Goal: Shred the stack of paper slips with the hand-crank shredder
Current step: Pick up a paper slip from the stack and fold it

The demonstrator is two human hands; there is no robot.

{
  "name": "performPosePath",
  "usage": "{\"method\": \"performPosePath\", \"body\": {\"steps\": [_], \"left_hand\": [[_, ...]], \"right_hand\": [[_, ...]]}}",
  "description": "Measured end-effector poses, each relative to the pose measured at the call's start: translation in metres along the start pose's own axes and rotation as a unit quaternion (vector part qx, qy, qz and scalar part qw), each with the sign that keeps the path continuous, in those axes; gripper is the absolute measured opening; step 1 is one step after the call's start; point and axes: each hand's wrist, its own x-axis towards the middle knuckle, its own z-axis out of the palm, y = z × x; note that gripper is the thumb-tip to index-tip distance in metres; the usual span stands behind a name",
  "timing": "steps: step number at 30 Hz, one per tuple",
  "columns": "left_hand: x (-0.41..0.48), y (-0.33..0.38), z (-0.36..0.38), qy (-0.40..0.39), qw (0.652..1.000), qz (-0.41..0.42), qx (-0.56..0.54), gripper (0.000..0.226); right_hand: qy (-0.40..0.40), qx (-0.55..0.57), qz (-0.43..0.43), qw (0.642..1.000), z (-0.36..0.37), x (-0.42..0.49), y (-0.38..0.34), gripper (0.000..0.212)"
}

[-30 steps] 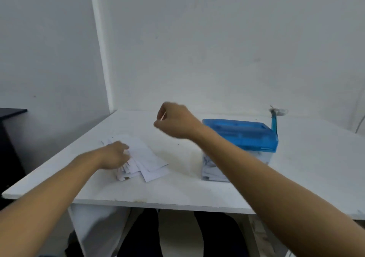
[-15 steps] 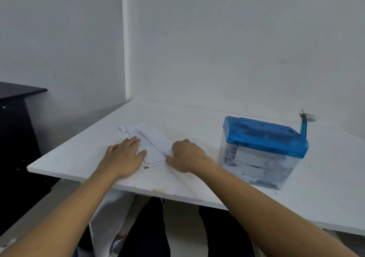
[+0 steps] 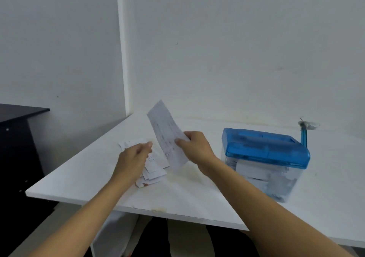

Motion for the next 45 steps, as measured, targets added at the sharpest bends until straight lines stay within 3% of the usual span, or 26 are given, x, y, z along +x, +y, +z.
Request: {"method": "performPosePath", "body": {"steps": [2,4,8,11,18,24,28,32,37,45], "left_hand": [[-0.002,0.030,0.008,-0.060,0.990,-0.069,-0.108,0.043],[-0.004,0.054,0.016,-0.089,0.977,-0.078,-0.178,0.044],[-0.002,0.088,0.027,-0.022,0.982,-0.009,-0.189,0.023],[0.002,0.110,0.028,0.004,0.981,0.034,-0.191,0.019],[0.001,0.175,0.068,-0.058,0.960,0.081,-0.261,0.029],[-0.006,0.196,0.109,-0.152,0.970,0.124,-0.147,0.038],[-0.002,0.186,0.122,-0.168,0.976,0.121,-0.070,0.032],[0.002,0.176,0.129,-0.195,0.974,0.095,-0.061,0.028],[0.002,0.173,0.130,-0.202,0.974,0.088,-0.045,0.028],[0.003,0.175,0.128,-0.207,0.974,0.090,-0.001,0.020]], "right_hand": [[-0.009,0.077,-0.002,0.997,-0.002,-0.005,-0.007,0.032],[-0.011,0.113,-0.016,0.993,-0.006,-0.010,-0.014,0.031],[-0.001,0.123,-0.055,0.991,-0.025,-0.019,-0.028,0.021],[0.020,0.075,-0.095,0.992,-0.050,-0.026,-0.038,0.022],[0.088,-0.076,-0.130,0.985,-0.145,-0.039,-0.041,0.008],[0.163,-0.072,-0.113,0.977,-0.190,-0.042,-0.013,0.008],[0.156,-0.074,-0.084,0.981,-0.198,-0.041,0.010,0.007],[0.134,-0.124,-0.080,0.980,-0.198,-0.040,0.028,0.020],[0.139,-0.129,-0.081,0.979,-0.197,-0.040,0.036,0.009],[0.140,-0.126,-0.057,0.980,-0.202,-0.039,0.041,0.020]]}}
